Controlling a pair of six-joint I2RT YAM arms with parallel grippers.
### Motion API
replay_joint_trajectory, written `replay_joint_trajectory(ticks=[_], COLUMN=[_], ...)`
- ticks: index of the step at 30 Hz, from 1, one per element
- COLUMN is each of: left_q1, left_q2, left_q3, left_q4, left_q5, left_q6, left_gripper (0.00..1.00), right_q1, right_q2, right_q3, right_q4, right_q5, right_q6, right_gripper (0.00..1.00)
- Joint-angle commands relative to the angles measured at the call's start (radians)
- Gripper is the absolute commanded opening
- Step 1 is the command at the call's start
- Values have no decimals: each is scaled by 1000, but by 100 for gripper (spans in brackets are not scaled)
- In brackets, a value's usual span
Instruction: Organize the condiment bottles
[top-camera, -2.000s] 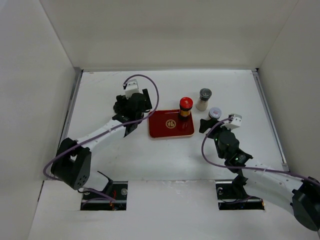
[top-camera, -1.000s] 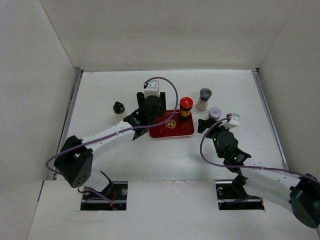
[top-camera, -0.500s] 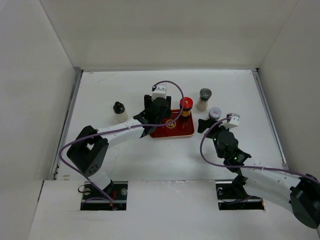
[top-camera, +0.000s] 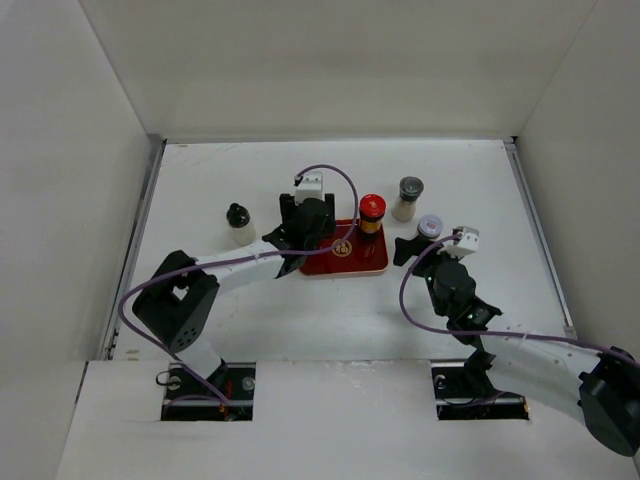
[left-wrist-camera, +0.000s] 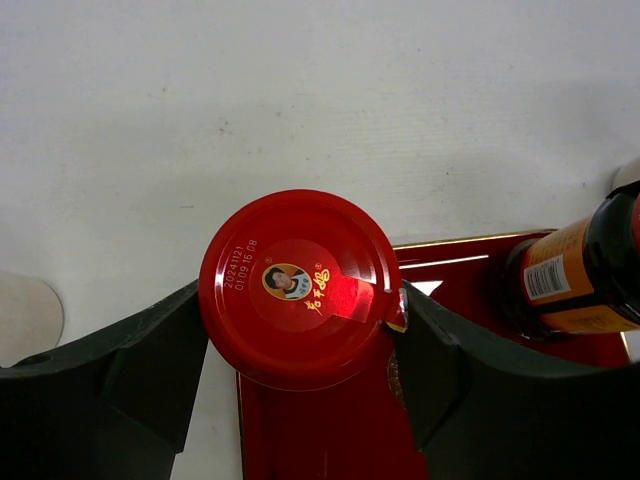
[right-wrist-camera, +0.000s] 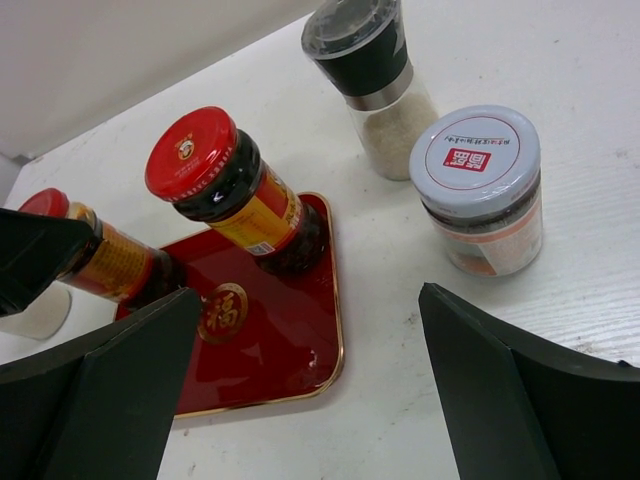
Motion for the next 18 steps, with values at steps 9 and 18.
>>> replay_joint_trajectory(ticks=[9,18], left_q1=[-8,1], left_q2=[-174,-419], left_q3=[-85,-304], left_q4=[209,327], left_q5=[23,14], left_q6=[-20,-56], left_gripper=[95,94], right_q1=[10,24], right_q2=[-20,52], right_q3=[61,226], right_q4=[6,-125], right_q5=[49,102], right_q6=[-31,-69], right_gripper=[40,30])
